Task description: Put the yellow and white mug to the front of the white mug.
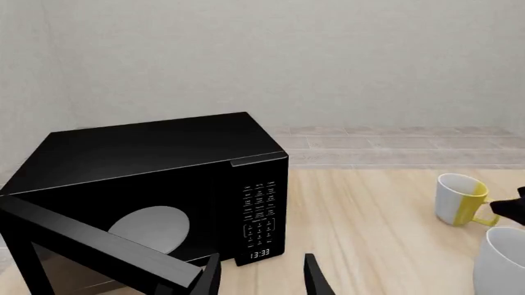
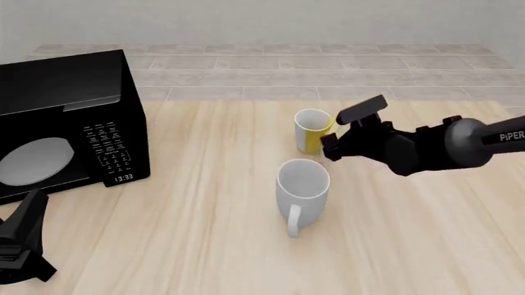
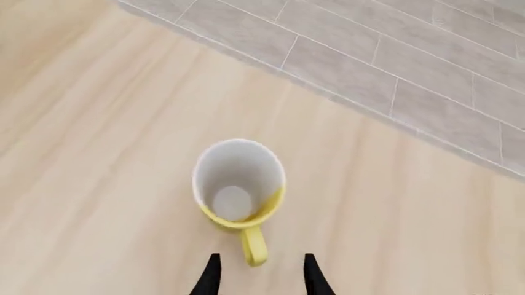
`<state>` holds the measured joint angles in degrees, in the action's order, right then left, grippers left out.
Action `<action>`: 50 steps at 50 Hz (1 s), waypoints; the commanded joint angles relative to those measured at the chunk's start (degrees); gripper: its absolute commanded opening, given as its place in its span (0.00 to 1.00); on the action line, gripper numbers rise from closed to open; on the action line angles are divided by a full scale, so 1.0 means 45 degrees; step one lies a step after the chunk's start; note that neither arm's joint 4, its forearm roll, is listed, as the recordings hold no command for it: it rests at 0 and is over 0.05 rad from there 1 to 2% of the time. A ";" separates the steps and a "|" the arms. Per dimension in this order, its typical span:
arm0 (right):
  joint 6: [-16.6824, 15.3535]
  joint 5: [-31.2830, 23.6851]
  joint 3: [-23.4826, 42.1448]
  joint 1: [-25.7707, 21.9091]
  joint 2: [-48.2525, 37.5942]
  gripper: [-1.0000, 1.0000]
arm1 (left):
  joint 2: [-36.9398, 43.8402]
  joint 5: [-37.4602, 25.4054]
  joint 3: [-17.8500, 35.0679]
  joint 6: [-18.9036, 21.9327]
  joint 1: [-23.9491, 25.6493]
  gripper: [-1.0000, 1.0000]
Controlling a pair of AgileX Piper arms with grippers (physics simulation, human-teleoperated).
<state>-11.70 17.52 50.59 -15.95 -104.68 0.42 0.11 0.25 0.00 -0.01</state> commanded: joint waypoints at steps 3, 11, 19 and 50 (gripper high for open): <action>-0.0079 -0.0034 -0.1218 -0.0137 0.2283 1.00 | 0.0002 0.0000 0.0000 0.0000 0.0000 1.00; -0.0123 -0.0161 -0.2001 -0.0090 0.3821 1.00 | 0.0000 0.0000 0.0000 0.0001 -0.0001 1.00; -0.0003 -0.0116 -0.2954 -0.0161 0.5312 1.00 | -0.0003 0.0000 0.0000 0.0002 -0.0002 1.00; -0.0180 -0.1276 -0.5020 0.0014 0.9909 1.00 | 0.0000 0.0000 0.0000 -0.0002 -0.0004 1.00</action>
<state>-12.25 13.84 30.89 -16.08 -67.10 0.42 0.11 0.25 0.00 -0.01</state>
